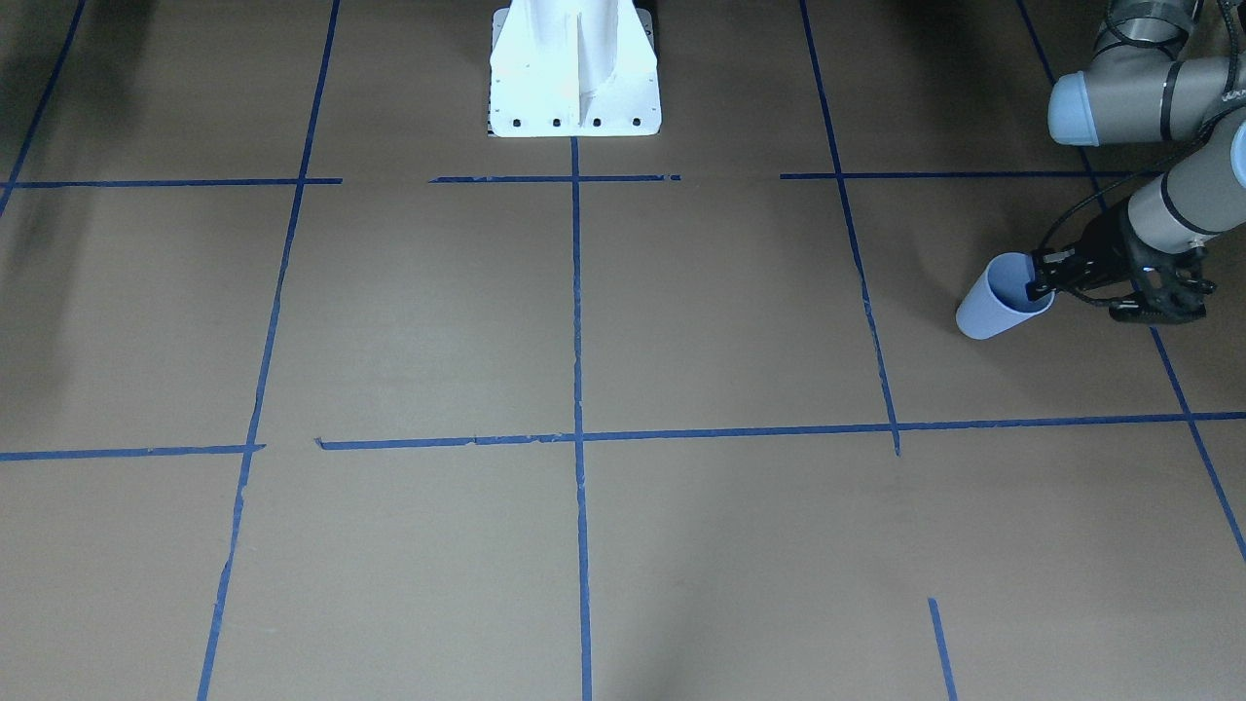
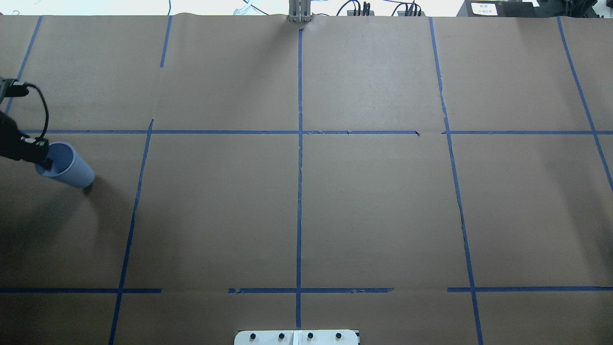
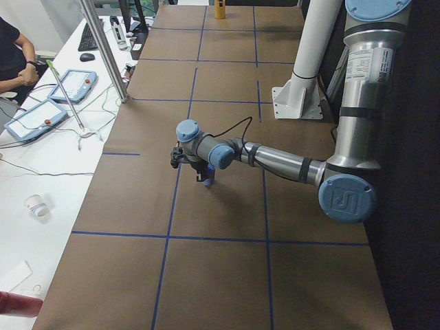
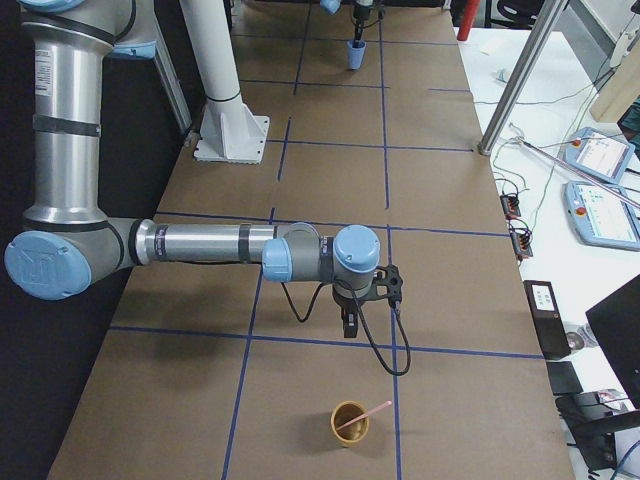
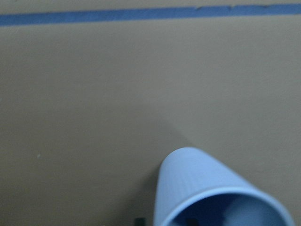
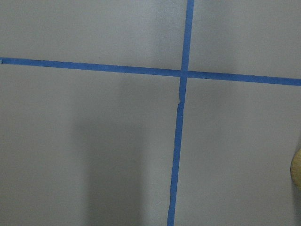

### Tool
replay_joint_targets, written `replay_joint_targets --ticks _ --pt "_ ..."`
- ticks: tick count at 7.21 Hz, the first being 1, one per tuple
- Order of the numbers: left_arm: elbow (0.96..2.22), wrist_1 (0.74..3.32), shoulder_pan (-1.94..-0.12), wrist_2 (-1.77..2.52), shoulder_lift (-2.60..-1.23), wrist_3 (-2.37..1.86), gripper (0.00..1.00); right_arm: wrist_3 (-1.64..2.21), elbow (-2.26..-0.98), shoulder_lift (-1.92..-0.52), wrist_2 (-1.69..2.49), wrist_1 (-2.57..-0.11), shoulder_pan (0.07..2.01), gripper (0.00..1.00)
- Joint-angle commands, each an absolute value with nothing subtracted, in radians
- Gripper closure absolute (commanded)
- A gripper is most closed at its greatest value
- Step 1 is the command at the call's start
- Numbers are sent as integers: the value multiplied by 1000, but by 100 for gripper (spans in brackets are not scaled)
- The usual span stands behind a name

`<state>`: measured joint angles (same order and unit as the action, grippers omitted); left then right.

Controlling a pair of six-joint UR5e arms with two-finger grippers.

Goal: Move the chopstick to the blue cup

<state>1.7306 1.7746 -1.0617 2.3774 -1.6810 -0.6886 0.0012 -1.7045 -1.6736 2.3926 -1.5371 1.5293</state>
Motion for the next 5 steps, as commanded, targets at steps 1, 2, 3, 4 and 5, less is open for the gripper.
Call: replay_joint_targets --ticks 1,2,3,4,5 --pt "1791 1749 -877 2376 -1915 -1134 100 0 -1704 -1675 2391 -1536 1529 0" --pt "1787 1711 -739 2305 -2030 -1307 100 2 -1704 -1677 2393 -1525 1529 0" --pt "1769 1628 -653 2199 -2160 -1360 100 3 -1695 -1678 2393 -1499 1529 0" --pt "1738 1527 -587 2140 -2292 -1379 100 0 -1684 -1678 2391 -1487 1529 0" --pt "1688 1523 -550 2085 -2351 -1385 100 -2 -1683 -1678 2391 -1486 1529 0"
